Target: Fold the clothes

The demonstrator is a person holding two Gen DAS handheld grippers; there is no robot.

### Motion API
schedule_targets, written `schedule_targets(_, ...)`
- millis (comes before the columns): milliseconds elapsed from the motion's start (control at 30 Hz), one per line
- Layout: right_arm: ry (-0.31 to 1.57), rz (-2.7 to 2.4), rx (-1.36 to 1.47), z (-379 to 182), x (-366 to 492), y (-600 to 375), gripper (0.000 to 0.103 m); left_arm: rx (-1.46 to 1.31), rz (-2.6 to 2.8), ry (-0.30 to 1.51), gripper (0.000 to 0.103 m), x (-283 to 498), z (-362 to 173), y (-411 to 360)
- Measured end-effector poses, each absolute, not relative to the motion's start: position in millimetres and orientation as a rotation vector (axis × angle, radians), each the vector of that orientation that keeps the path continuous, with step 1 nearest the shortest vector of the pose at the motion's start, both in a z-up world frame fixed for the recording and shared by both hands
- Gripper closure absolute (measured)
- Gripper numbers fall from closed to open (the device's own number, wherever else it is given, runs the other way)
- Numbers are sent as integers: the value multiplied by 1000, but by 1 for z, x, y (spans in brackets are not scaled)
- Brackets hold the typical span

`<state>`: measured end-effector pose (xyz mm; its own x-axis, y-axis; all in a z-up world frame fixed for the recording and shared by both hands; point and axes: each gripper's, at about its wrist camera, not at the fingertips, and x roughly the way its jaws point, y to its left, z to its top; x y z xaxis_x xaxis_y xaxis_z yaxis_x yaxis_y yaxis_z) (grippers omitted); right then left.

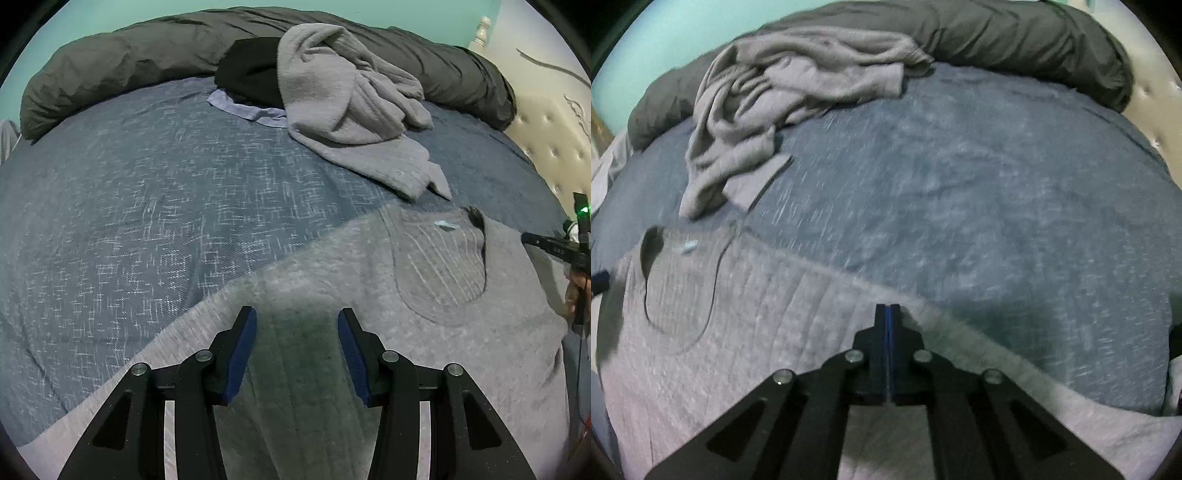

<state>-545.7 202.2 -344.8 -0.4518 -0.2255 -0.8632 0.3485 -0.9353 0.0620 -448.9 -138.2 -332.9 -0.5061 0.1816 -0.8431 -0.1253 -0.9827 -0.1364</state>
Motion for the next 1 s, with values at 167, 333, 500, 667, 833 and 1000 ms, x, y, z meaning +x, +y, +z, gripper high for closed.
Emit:
schedule_targets(167,66,-2346,1435,-338,-552,214,101,-1432,2584,-125,53,-449,-331,-141)
schedule_targets(333,58,-2386,1487,-348,-544,213,26,-1431,2582,-136,53,-448,-330,-141)
schedule_targets(500,149,-2372,1506,-364,-542,197,61,-1427,2575,-99,53,-444,-329,-137)
schedule_targets(667,194,-2406,1475,-361,-544,196,97,-1426,2569,-91,53,-442,-333,-137)
schedule_targets(833,214,-2475,1370,-341,-541,201,98,-1423,2586,-105,53,-442,-335,-143)
schedule_targets(1000,213,-2539,1297,-317,-552,208,99,-1424,2608,-104,53,-446,-335,-147)
